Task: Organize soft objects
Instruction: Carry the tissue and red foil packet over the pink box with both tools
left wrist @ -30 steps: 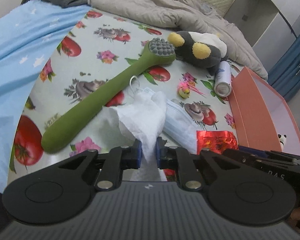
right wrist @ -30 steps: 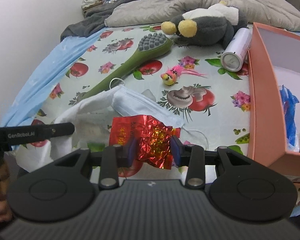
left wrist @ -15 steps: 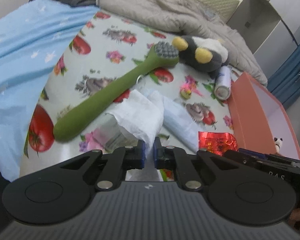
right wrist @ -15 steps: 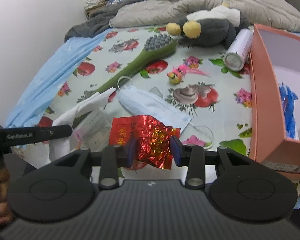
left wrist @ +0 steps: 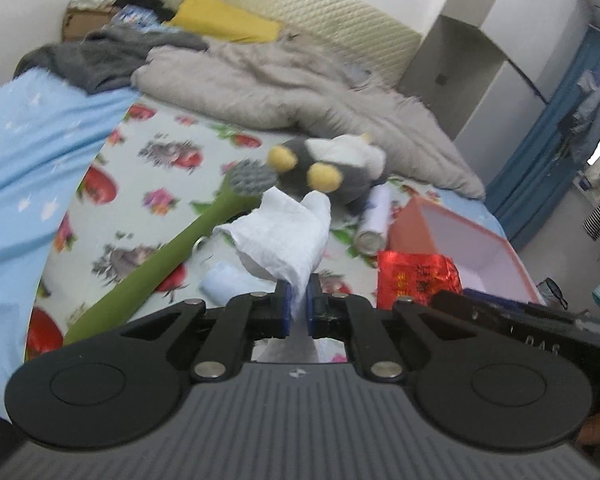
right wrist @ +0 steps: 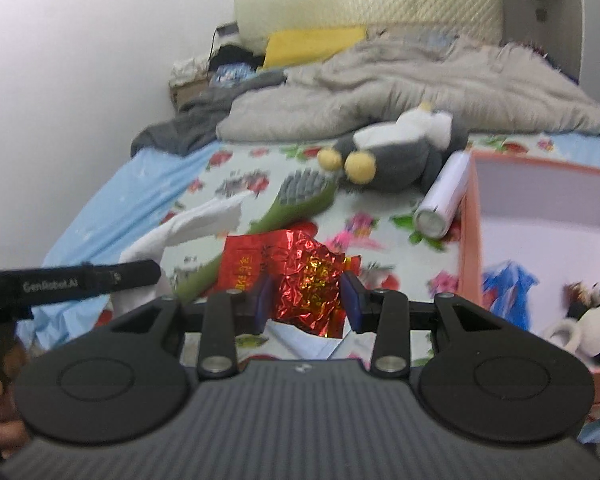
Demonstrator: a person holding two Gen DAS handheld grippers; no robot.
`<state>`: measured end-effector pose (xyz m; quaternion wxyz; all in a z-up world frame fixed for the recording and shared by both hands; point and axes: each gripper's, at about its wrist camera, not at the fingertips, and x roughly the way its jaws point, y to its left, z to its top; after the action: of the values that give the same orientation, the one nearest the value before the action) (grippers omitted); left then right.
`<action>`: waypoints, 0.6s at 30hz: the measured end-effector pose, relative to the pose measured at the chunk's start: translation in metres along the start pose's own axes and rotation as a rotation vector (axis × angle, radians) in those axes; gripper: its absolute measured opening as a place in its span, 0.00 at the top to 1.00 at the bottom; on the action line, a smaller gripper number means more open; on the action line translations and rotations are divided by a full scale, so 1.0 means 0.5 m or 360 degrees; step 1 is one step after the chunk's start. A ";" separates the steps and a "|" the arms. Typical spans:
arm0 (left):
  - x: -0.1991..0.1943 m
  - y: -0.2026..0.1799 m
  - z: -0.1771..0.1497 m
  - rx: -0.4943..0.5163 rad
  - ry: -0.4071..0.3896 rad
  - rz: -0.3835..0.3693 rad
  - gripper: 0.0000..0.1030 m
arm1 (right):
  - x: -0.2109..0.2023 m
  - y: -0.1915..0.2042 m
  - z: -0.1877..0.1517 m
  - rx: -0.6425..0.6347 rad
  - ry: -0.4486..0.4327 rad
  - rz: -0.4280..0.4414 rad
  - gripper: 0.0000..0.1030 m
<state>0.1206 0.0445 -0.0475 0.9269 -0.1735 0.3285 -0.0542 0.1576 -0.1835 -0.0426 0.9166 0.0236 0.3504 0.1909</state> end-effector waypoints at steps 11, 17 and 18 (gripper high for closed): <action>-0.050 -0.126 0.059 0.0144 -0.0149 -0.0129 0.92 | -0.103 -0.026 0.056 0.0013 -0.0241 -0.0047 0.61; -0.027 -0.212 0.102 0.0219 -0.0183 -0.0231 0.91 | -0.153 -0.074 0.080 0.0072 -0.0369 -0.0124 0.61; -0.019 -0.229 0.108 0.0235 -0.0182 -0.0247 0.91 | -0.158 -0.083 0.084 0.0076 -0.0386 -0.0142 0.61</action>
<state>0.1485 -0.0451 0.0383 0.9473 -0.1326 0.2557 -0.1398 0.1450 -0.2470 0.0319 0.9590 0.0528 0.2421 0.1372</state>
